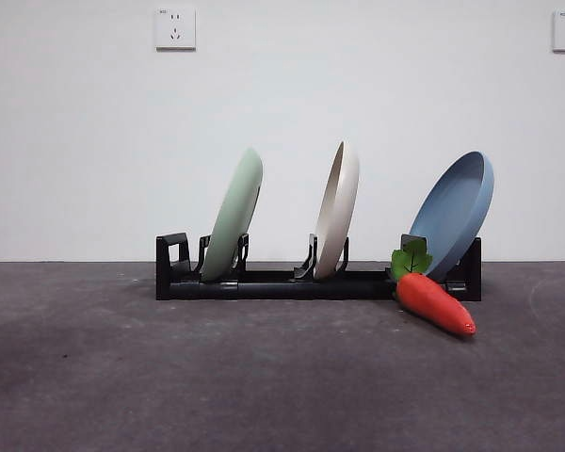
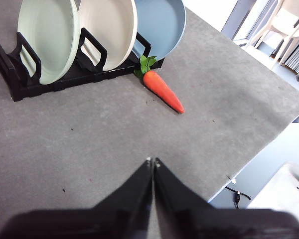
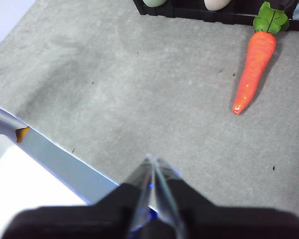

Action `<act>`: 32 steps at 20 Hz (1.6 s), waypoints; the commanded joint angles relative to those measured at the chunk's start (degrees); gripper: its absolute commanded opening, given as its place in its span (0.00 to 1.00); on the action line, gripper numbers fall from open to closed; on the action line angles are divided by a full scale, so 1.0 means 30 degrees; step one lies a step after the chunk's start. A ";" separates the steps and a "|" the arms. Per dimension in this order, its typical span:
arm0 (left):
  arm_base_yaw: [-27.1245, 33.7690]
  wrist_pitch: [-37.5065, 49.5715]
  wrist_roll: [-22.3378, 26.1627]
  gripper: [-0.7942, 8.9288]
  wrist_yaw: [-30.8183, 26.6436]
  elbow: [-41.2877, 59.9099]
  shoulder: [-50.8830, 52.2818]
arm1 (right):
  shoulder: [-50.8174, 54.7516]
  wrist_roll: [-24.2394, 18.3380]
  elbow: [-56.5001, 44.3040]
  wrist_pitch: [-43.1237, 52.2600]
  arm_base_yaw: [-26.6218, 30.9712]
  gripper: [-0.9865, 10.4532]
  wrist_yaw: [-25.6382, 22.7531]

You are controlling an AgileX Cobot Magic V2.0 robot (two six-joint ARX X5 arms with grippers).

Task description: Take the green plate from the plate rack,put the plate on the table,take the carrot from the table,put the carrot in the plate

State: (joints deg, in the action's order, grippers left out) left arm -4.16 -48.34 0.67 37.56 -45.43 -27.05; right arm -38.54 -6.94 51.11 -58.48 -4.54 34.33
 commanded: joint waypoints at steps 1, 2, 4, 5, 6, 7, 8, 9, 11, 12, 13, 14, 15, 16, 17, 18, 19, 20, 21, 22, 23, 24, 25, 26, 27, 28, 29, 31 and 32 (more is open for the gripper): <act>0.0029 0.0058 0.0138 0.50 0.0066 -0.0029 0.0022 | 0.0007 0.0080 0.0087 0.0080 -0.0051 0.49 -0.0066; 0.0029 0.0080 0.0138 0.65 0.0073 -0.0029 0.0022 | 0.0007 0.0197 0.0087 0.0080 -0.0051 0.64 -0.0066; 0.0029 0.0138 0.0138 0.66 0.0087 -0.0029 0.0022 | -0.0029 0.0357 0.0087 0.0080 -0.0051 0.66 -0.0051; 0.0029 0.0270 0.0138 0.66 0.0080 -0.0036 -0.0015 | -0.0029 0.0357 0.0087 0.0080 -0.0051 0.66 -0.0051; 0.0029 0.0437 0.0138 0.66 0.0073 -0.0095 -0.0117 | -0.0029 0.0357 0.0087 0.0080 -0.0051 0.66 -0.0051; 0.0029 0.0576 0.0138 0.66 0.0066 -0.0262 -0.0342 | -0.0029 0.0357 0.0087 0.0080 -0.0051 0.66 -0.0051; 0.0029 0.0874 0.0138 0.66 0.0080 -0.0503 -0.0685 | -0.0029 0.0364 0.0087 0.0080 -0.0051 0.66 -0.0051; 0.0022 0.1253 0.0138 0.66 0.0102 -0.0765 -0.1107 | -0.0029 0.0364 0.0087 0.0080 -0.0051 0.66 -0.0051; -0.0029 0.1945 0.0138 0.66 0.0124 -0.1399 -0.2222 | -0.0029 0.0364 0.0087 0.0080 -0.0051 0.66 -0.0051; -0.0160 0.2477 0.0138 0.66 0.0131 -0.1741 -0.2936 | -0.0029 0.0364 0.0087 0.0080 -0.0051 0.66 -0.0051; -0.0357 0.2914 0.0138 0.66 0.0124 -0.2055 -0.3577 | -0.0029 0.0364 0.0087 0.0080 -0.0051 0.66 -0.0058; -0.0699 0.3672 0.0138 0.66 0.0095 -0.2419 -0.4510 | -0.0029 0.0364 0.0087 0.0080 -0.0051 0.66 -0.0058; -0.1042 0.4335 0.0131 0.66 0.0029 -0.2725 -0.5275 | -0.0029 0.0372 0.0087 0.0080 -0.0051 0.66 -0.0058; -0.1523 0.5246 0.0131 0.66 -0.0036 -0.3111 -0.6339 | -0.0029 0.0364 0.0087 0.0080 -0.0051 0.66 -0.0058; -0.1923 0.6003 0.0138 0.66 -0.0240 -0.3475 -0.7257 | -0.0029 0.0364 0.0087 0.0080 -0.0051 0.66 -0.0058; -0.2477 0.7052 0.0146 0.66 -0.0984 -0.3934 -0.8451 | -0.0029 0.0364 0.0087 0.0080 -0.0044 0.66 -0.0058; -0.2929 0.7949 0.0146 0.66 -0.1785 -0.4299 -0.9449 | -0.0029 0.0364 0.0087 0.0080 -0.0051 0.66 -0.0058; -0.3432 0.9071 0.0160 0.66 -0.2637 -0.4765 -1.0703 | -0.0029 0.0364 0.0087 0.0080 -0.0044 0.66 -0.0058; -0.3774 0.9887 0.0160 0.66 -0.3155 -0.5187 -1.1759 | -0.0029 0.0364 0.0087 0.0080 -0.0044 0.66 -0.0058; -0.4087 1.0848 0.0248 0.66 -0.3628 -0.5734 -1.3092 | -0.0029 0.0364 0.0087 0.0073 -0.0044 0.66 -0.0058; -0.4248 1.1577 0.0335 0.66 -0.3949 -0.6207 -1.4178 | -0.0029 0.0364 0.0087 0.0073 -0.0044 0.66 -0.0058; -0.4408 1.2458 0.0372 0.66 -0.4167 -0.6754 -1.5497 | -0.0029 0.0364 0.0087 0.0066 -0.0044 0.66 -0.0058; -0.4532 1.3078 0.0372 0.66 -0.4233 -0.7220 -1.6568 | -0.0029 0.0364 0.0087 0.0058 -0.0044 0.66 -0.0058; -0.4721 1.3566 0.0372 0.66 -0.4765 -0.7839 -1.7828 | -0.0029 0.0364 0.0087 0.0036 -0.0044 0.66 -0.0058; -0.4860 1.3865 0.0379 0.66 -0.5340 -0.8313 -1.8812 | -0.0029 0.0364 0.0087 0.0036 -0.0044 0.66 -0.0058; -0.4962 1.4265 0.0393 0.66 -0.5639 -0.8874 -1.9985 | -0.0029 0.0372 0.0087 0.0029 -0.0044 0.66 -0.0058; -0.5020 1.4600 0.0386 0.66 -0.5661 -0.9369 -2.0997 | -0.0029 0.0386 0.0087 0.0029 -0.0044 0.66 -0.0058; -0.5180 1.5453 0.0386 0.66 -0.5945 -1.0091 -2.2724 | -0.0029 0.0517 0.0087 0.0022 -0.0044 0.66 -0.0058; -0.5311 1.5832 0.0401 0.66 -0.6302 -1.0404 -2.3503 | -0.0029 0.0517 0.0087 0.0015 -0.0044 0.66 -0.0066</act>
State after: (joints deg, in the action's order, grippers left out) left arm -19.84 -1.52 1.10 18.63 -76.53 -96.90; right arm -38.63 -5.78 51.11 -58.57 -4.54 34.28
